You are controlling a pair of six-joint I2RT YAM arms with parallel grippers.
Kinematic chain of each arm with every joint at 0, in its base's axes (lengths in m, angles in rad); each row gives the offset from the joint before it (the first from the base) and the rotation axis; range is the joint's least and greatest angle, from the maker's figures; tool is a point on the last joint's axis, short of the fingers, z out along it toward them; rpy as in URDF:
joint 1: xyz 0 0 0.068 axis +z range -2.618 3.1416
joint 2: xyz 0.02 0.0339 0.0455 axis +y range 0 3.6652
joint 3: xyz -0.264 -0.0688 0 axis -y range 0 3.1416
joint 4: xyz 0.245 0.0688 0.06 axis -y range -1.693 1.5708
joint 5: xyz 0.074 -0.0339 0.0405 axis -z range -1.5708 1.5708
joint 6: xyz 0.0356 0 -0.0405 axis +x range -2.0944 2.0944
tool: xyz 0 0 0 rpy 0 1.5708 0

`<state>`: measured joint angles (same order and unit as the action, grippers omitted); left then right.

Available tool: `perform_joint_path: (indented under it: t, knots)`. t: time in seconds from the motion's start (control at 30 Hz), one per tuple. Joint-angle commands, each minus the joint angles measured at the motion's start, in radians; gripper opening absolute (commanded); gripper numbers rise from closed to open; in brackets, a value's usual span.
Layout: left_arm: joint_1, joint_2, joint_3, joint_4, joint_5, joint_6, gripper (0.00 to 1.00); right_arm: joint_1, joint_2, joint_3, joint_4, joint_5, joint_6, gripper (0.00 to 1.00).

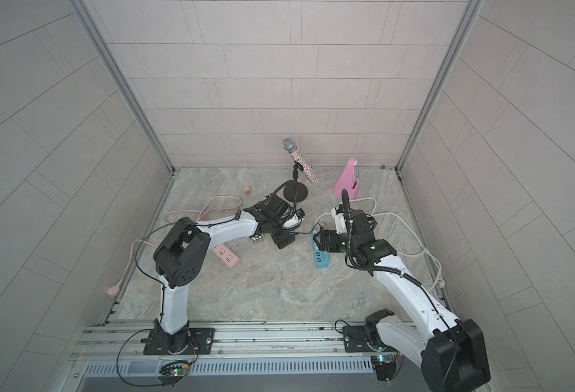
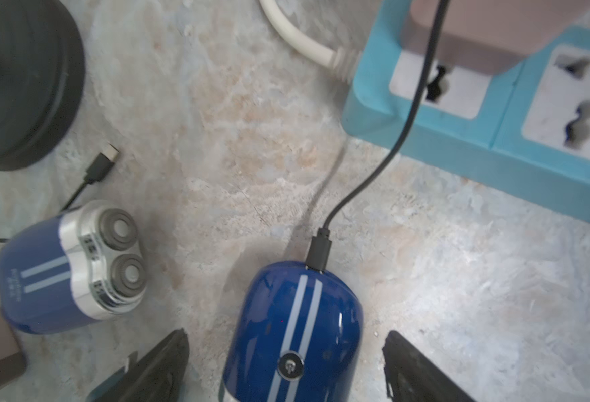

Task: Unplug the electric shaver
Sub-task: Pick up the electric shaver from the center of the board.

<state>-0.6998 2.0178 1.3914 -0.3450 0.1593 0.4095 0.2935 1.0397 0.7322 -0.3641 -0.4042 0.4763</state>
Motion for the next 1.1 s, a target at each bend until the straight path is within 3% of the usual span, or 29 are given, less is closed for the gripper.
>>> perform_joint_path:
  t: [0.0, 0.6, 1.07]
  knots:
    - [0.002, -0.004, -0.005, -0.032, 0.006, 0.041, 0.92, -0.004, 0.0, -0.01, 0.007, -0.007, 0.01, 0.83]
    - [0.014, 0.052, 0.023, -0.009, 0.025, 0.039, 0.91, -0.005, -0.007, -0.011, 0.004, -0.007, 0.014, 0.84]
    - [0.023, 0.037, 0.034, -0.011, 0.053, 0.035, 0.72, -0.024, -0.033, -0.014, -0.001, -0.028, 0.02, 0.83]
